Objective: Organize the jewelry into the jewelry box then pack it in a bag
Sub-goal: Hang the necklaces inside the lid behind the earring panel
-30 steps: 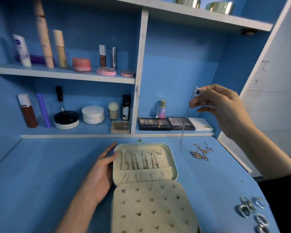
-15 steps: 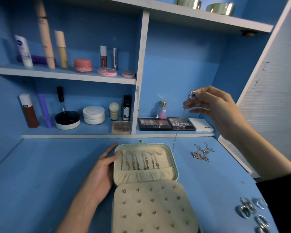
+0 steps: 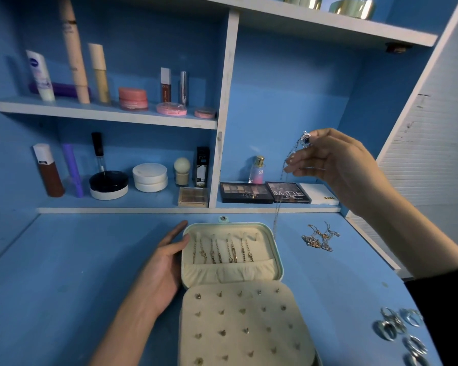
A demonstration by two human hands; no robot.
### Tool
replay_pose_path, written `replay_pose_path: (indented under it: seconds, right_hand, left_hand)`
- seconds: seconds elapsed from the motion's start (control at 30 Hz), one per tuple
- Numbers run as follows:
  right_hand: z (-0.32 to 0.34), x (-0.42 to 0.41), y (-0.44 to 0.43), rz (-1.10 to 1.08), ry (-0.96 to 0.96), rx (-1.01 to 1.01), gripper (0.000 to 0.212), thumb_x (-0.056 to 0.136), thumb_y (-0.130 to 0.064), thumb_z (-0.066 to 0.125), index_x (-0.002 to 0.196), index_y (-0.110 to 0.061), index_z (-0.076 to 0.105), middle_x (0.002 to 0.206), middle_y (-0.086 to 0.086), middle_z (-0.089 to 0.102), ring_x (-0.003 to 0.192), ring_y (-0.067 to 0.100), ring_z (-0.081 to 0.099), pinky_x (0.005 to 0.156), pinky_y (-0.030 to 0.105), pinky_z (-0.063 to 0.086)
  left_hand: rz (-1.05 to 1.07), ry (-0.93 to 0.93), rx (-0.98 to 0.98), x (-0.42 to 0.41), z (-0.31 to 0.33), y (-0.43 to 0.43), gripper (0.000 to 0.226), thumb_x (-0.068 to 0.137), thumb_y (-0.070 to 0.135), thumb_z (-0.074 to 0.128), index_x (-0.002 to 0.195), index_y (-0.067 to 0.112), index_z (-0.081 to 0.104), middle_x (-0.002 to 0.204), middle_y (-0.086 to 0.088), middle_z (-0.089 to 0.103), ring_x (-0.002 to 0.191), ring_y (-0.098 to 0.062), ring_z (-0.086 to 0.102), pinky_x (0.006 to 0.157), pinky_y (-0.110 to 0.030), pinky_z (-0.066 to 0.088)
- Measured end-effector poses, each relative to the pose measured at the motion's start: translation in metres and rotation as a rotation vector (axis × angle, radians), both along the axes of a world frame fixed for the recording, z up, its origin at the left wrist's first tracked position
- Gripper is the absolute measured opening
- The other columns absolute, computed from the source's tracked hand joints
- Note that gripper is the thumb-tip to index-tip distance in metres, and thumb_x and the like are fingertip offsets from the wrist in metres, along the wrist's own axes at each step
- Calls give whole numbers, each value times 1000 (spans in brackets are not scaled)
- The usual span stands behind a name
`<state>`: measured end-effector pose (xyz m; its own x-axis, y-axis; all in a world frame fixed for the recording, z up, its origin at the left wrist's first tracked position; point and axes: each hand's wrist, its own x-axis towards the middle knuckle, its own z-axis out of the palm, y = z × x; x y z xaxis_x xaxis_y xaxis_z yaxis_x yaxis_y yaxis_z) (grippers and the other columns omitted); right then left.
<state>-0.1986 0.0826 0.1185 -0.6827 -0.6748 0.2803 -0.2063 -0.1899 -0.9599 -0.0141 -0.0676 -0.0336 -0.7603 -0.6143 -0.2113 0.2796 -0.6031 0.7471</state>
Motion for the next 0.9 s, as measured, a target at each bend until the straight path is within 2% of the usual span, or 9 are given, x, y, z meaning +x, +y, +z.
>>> replay_pose_path:
  seconds: [0.13,0.5,0.73,0.9]
  right_hand:
    - [4,4,-4,53,-50,-21,14,94,-8,38,84,-14,46,69,16,69,69,34,67,68,33,53]
    - [3,11,-11,138,-16,59,12,94,-11,39,86,-12,47,83,18,71,60,28,61,63,31,53]
    - [-12,8,-14,93,-2,159,17,95,-9,39,82,-13,49,82,16,72,60,30,62,60,29,53]
    - [-17,6,-10,29,18,205,18,95,-7,40,81,-13,48,78,15,72,56,28,63,56,27,52]
  left_hand:
    - [9,1,1,0,1,1,41,93,4,46,131,18,52,101,-8,67,92,-23,61,72,-36,47]
    - [18,2,3,-1,-1,0,41,92,4,48,130,18,53,95,-7,70,90,-22,63,72,-35,48]
    - [15,9,18,-1,-1,-1,41,91,3,47,130,17,53,102,-10,68,93,-24,62,74,-36,48]
    - [15,6,9,-1,0,0,42,92,2,46,131,17,53,97,-8,68,89,-22,63,69,-34,46]
